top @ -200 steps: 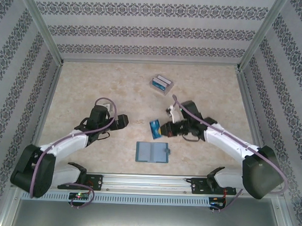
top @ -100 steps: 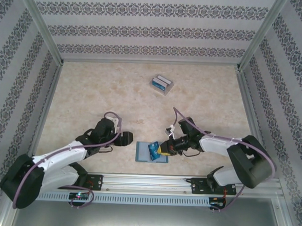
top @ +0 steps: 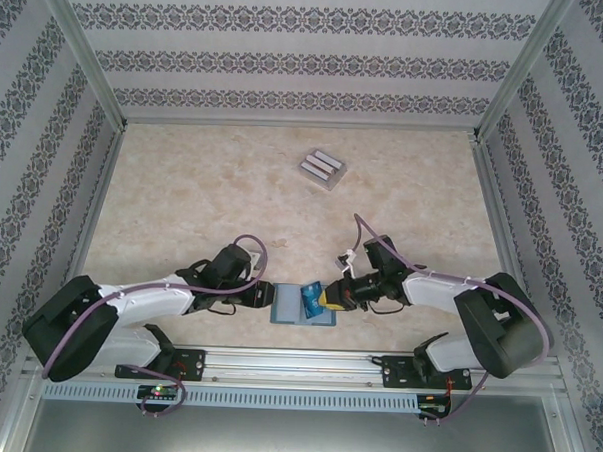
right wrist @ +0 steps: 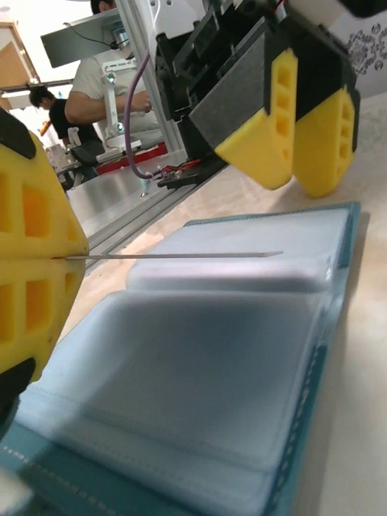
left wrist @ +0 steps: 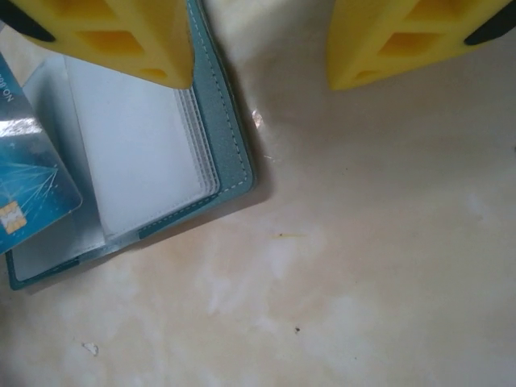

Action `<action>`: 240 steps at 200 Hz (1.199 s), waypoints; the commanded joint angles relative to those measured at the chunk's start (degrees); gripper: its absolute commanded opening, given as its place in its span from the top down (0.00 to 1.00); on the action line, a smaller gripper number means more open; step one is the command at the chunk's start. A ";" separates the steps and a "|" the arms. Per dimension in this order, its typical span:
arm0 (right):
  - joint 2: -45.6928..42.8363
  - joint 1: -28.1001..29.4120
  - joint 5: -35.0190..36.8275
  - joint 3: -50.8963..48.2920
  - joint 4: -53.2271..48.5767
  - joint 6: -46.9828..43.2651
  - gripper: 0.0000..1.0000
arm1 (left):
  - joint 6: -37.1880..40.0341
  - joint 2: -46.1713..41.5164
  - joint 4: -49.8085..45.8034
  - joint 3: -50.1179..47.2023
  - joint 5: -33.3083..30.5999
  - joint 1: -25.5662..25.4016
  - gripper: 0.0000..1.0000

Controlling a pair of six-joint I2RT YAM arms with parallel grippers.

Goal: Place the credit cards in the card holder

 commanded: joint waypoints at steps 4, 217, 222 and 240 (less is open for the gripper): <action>2.22 -0.06 -2.07 -0.88 2.92 -0.38 1.00 | 0.51 3.60 2.21 1.33 3.12 -2.17 0.56; 7.45 5.64 8.18 0.88 14.73 9.83 0.93 | -0.28 7.15 2.88 2.22 2.12 -2.64 0.77; 6.80 5.83 8.93 0.57 15.14 10.69 0.92 | -0.50 6.94 2.84 2.13 1.97 -2.64 0.77; 4.88 7.51 12.34 0.18 15.35 12.56 0.89 | -0.99 6.67 4.22 1.18 1.99 -2.65 0.78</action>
